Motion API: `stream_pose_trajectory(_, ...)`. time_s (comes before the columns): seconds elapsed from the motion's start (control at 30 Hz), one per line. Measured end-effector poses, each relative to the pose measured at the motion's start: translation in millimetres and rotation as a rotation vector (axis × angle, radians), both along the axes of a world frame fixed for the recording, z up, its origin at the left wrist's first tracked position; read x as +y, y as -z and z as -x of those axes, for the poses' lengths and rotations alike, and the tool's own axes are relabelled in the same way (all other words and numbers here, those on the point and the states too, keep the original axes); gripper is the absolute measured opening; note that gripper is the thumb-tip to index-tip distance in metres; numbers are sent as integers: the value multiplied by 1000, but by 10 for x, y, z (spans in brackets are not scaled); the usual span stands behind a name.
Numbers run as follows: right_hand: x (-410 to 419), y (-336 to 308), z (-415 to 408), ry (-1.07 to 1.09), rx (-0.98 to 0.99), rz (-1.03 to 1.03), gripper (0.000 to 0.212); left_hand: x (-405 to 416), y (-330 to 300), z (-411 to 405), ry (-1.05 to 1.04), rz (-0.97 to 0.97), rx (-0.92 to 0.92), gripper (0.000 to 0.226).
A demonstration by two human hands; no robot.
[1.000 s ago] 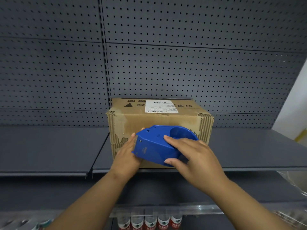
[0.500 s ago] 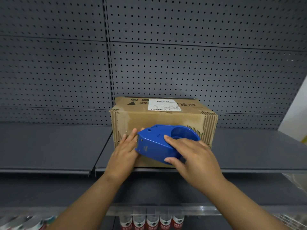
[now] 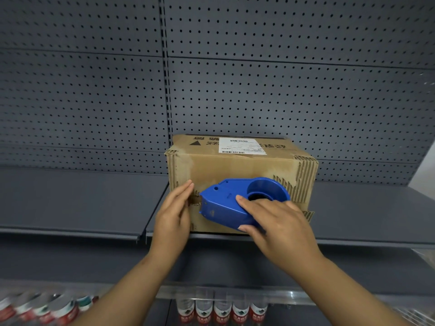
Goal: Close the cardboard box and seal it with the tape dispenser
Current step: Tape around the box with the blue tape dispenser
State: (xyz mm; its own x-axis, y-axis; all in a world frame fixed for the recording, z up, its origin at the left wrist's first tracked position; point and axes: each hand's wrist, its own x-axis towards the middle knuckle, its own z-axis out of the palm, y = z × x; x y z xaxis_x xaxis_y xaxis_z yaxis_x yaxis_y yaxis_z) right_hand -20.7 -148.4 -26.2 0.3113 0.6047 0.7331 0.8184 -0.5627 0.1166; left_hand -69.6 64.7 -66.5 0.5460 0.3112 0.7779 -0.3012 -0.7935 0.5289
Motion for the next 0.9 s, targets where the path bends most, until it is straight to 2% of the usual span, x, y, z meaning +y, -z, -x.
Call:
stream_pose_trajectory(0.1, 6, 17, -9, -19, -19, 7, 57, -50, -102, 15, -32, 151, -36, 37)
stream_pose_trajectory(0.27, -1, 37, -10, -19, -7, 24, 50, -99, -176, 86, -20, 285, -32, 32)
stream_pose_trajectory(0.43, 2, 16, 17, -16, 22, 33, 46, -48, -239, 43, 55, 373, 212, 28)
stream_pose_trajectory(0.53, -1, 21, 19, -24, 3, 38, 46, -23, -253, 32, 136, 385, 281, 24)
stream_pose_trajectory(0.67, -9, 49, 3, -33, -38, 25, 55, -16, -244, 27, 203, 495, 281, 22)
stream_pose_trajectory(0.9, 7, 88, -13, -29, -93, 13, 49, -75, -230, -7, 244, 697, 205, 15)
